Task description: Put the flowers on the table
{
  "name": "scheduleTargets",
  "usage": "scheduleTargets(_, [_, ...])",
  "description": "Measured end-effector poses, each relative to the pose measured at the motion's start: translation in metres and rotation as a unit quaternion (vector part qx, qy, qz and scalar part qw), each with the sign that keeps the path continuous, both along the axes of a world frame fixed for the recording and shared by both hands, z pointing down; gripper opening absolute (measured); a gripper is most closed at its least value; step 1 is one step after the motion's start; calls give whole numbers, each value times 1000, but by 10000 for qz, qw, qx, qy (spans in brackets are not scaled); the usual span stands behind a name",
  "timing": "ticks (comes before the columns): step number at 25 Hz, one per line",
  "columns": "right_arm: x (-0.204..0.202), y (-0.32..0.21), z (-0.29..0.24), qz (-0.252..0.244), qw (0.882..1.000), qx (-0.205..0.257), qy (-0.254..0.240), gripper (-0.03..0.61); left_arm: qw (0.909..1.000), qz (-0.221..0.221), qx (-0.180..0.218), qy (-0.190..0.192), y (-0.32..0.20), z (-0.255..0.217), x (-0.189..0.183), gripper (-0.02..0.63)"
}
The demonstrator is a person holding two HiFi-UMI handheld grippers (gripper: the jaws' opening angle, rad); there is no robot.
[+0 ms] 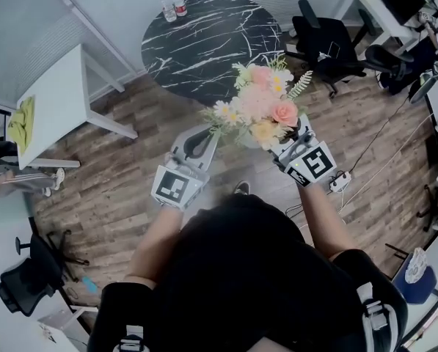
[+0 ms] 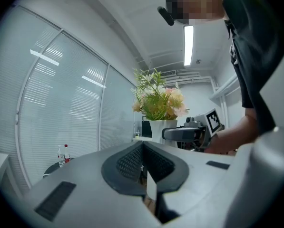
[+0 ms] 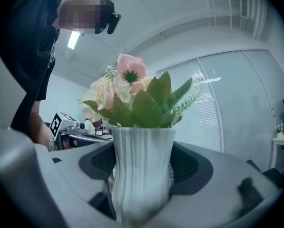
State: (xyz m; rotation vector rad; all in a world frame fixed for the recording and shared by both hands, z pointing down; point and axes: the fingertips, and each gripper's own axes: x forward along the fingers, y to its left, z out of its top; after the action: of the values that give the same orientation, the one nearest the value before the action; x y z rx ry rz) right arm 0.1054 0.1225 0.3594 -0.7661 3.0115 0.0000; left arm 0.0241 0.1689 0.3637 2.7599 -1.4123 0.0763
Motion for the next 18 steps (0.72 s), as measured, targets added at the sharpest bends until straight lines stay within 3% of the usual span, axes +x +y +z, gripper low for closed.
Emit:
scheduleTargets(11, [28,-39,15,88,10000,-1,-37,350,9996,-272,-31,-51,-36,9,11,12])
scheduleTargets(18, [29,-69,29,183,9998,-57,-21,350,9999,-133,0,-90,-68,16,13,12])
